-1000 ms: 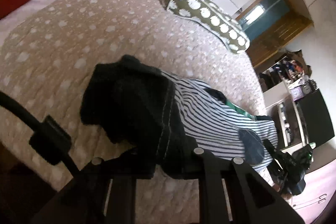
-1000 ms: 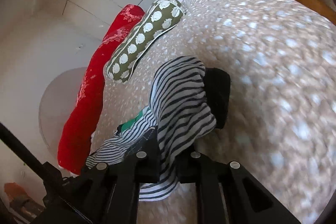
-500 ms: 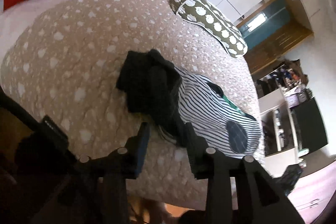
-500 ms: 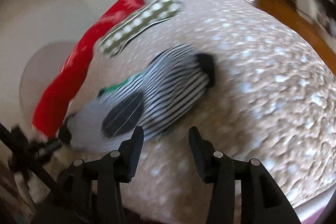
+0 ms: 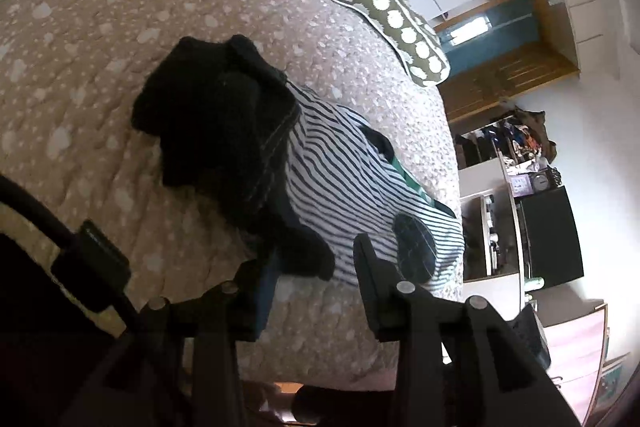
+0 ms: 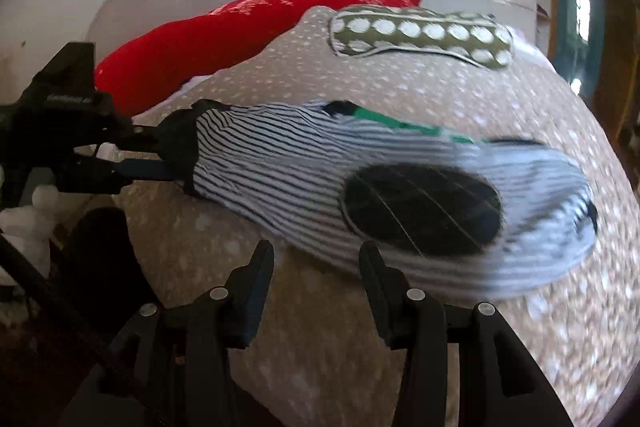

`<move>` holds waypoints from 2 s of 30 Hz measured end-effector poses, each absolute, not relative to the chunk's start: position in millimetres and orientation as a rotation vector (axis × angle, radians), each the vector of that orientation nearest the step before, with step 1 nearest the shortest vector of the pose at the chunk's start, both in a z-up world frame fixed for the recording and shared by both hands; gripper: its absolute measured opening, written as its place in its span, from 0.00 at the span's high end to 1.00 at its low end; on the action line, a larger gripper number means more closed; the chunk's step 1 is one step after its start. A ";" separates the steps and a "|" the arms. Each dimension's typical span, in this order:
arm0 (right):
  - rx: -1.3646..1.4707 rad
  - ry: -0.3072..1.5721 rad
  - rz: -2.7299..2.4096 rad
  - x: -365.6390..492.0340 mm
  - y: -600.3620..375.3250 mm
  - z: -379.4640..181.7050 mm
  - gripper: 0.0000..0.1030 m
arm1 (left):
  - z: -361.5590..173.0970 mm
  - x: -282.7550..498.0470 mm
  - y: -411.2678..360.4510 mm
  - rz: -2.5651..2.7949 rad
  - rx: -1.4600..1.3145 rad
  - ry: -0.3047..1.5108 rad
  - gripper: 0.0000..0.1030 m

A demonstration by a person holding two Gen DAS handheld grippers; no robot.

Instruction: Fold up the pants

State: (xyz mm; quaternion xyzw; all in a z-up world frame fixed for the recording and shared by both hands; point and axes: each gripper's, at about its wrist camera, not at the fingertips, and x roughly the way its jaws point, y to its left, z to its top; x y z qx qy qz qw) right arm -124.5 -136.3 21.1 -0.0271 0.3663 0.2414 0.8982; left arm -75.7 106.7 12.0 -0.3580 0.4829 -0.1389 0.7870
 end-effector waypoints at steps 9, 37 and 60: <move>-0.184 0.761 0.537 -111.9 -105.0 8.7 0.54 | 2.7 -67.6 99.0 -0.279 -0.746 1.108 0.57; -0.116 0.714 0.470 -4.9 -124.6 94.5 0.96 | 64.7 42.7 86.7 -0.238 -0.592 1.003 0.93; 0.006 0.824 0.356 10.7 -231.2 105.8 0.42 | 91.1 63.8 143.5 -0.177 -0.652 0.896 0.63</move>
